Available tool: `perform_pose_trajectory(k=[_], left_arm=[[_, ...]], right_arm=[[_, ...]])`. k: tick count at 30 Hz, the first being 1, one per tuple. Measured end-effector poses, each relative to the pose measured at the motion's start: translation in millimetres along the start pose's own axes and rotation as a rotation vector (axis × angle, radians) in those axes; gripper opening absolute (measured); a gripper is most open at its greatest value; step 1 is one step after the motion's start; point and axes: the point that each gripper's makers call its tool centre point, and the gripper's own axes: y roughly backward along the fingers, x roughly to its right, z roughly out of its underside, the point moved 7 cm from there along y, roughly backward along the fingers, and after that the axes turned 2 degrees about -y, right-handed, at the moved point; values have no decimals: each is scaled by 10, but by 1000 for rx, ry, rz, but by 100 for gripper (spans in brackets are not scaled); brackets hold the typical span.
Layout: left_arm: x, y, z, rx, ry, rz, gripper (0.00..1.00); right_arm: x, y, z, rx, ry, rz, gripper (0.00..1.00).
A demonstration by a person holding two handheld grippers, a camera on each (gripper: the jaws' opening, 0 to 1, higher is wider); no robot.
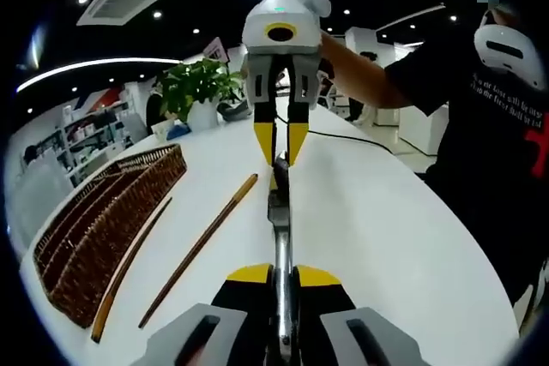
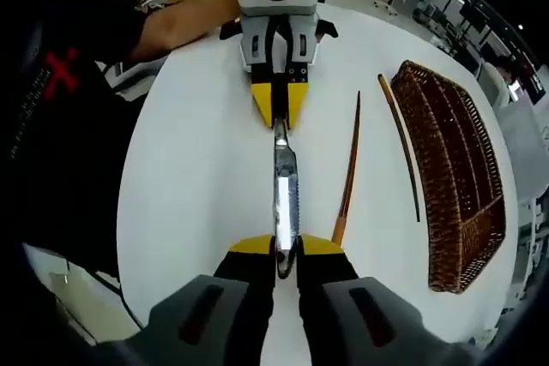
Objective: Arrange the knives, forks, and spoons in their matching storage slots by inserting each utensil handle-first until every utensil is classified and aligned in the correct compartment
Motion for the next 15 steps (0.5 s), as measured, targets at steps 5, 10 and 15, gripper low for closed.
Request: perform_pose_trajectory(k=[5, 10, 15], left_arm=[[32, 37, -69, 33, 7, -3, 7], [28, 48, -110, 61, 17, -8, 7], [9, 44, -108, 69, 36, -14, 6]], right_arm=[[-17, -29, 28, 25, -11, -15, 9], [3, -46, 50, 57, -37, -7, 9], [7, -38, 38, 102, -34, 27, 16]])
